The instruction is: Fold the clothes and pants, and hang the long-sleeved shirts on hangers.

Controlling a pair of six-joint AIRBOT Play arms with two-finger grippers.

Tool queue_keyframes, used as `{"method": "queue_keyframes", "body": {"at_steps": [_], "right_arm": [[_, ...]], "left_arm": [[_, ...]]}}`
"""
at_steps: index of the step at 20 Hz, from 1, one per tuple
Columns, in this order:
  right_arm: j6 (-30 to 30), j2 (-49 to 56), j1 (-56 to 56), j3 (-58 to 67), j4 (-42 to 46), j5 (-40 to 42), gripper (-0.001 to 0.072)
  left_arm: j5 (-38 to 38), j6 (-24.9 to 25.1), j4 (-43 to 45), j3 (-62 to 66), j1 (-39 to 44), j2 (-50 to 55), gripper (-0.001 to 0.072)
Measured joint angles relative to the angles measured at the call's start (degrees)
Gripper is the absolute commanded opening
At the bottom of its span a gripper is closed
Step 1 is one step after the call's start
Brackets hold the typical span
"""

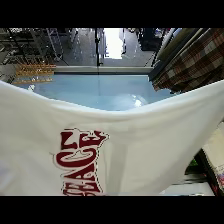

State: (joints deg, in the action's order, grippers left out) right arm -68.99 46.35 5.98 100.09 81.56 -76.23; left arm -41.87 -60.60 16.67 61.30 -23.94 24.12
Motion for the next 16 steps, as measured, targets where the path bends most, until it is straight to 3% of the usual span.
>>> {"method": "queue_keyframes", "body": {"at_steps": [3,7,9,12,16], "right_arm": [[-1.11,9.29,0.00,-7.41,0.13,1.07,0.0012],[-3.85,24.81,0.00,-16.74,-0.39,14.62,0.0012],[-5.20,33.51,0.00,-18.95,-2.23,23.85,0.0011],[-7.80,42.34,0.02,-20.31,-4.48,36.00,0.0012],[-9.29,46.80,0.02,-20.85,-5.99,43.67,0.0012]], "left_arm": [[0.24,0.26,0.07,-9.60,3.58,8.81,0.0004],[17.27,1.36,-0.81,-21.00,13.18,27.63,0.0004],[22.05,1.60,-1.49,-20.90,16.35,38.36,0.0005],[21.46,1.77,-1.90,-15.63,18.38,50.58,0.0004],[17.79,1.81,-2.05,-8.76,18.58,57.44,0.0004]]}}
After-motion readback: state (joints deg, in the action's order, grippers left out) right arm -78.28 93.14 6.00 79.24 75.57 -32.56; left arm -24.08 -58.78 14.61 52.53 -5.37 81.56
